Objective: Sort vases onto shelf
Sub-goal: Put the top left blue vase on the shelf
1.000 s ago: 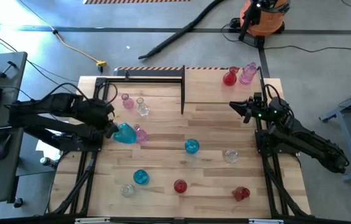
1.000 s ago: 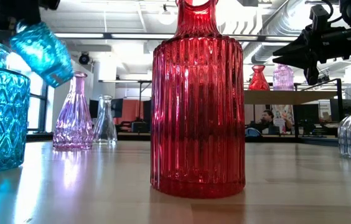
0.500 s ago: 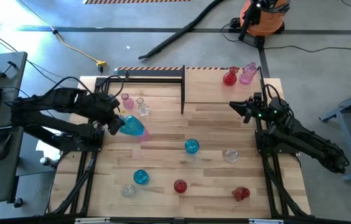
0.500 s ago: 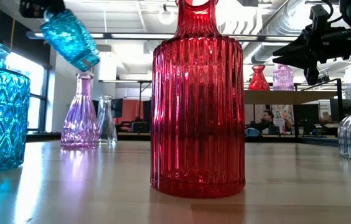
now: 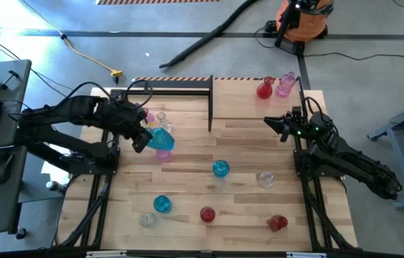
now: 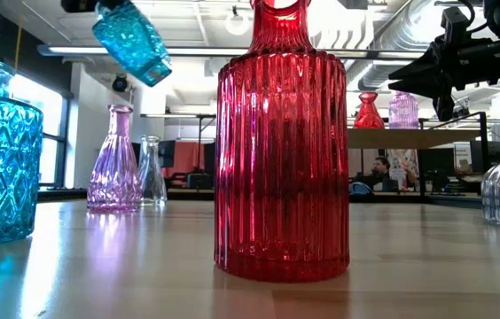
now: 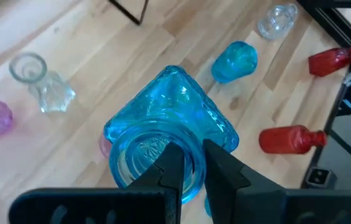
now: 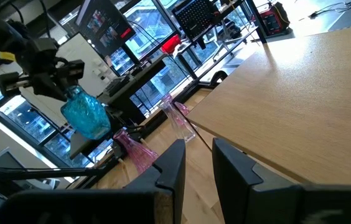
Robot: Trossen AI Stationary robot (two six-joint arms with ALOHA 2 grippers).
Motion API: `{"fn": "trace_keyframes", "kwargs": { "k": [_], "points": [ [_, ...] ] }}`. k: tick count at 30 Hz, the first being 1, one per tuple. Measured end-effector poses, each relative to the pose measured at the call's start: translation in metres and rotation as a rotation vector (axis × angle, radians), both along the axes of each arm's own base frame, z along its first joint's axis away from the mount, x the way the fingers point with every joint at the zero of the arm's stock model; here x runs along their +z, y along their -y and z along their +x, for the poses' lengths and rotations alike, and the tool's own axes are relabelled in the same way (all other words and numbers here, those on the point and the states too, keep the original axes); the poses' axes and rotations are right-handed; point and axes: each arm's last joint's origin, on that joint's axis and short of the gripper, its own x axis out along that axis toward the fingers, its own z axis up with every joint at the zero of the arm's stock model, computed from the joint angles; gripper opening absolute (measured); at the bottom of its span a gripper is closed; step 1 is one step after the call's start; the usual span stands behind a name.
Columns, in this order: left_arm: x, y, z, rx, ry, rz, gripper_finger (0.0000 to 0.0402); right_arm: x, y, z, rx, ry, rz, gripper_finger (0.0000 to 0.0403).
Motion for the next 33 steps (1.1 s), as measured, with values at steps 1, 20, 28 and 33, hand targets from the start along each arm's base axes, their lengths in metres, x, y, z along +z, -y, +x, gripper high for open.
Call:
{"fn": "trace_keyframes", "kwargs": {
  "k": [1, 20, 28, 33],
  "points": [
    [0.001, 0.000, 0.003, -0.004, -0.002, 0.012, 0.0029, 0.000, 0.000, 0.000, 0.000, 0.000, 0.000, 0.0062],
    [0.013, -0.019, 0.065, -0.114, -0.028, 0.164, 0.0030, 0.000, 0.000, 0.000, 0.000, 0.000, 0.000, 0.0062],
    [0.015, -0.023, 0.093, -0.189, -0.040, 0.221, 0.0031, 0.000, 0.000, 0.000, 0.000, 0.000, 0.000, 0.0062],
    [0.016, -0.024, 0.101, -0.216, -0.043, 0.240, 0.0029, 0.000, 0.000, 0.000, 0.000, 0.000, 0.000, 0.0062]
  ]
}}
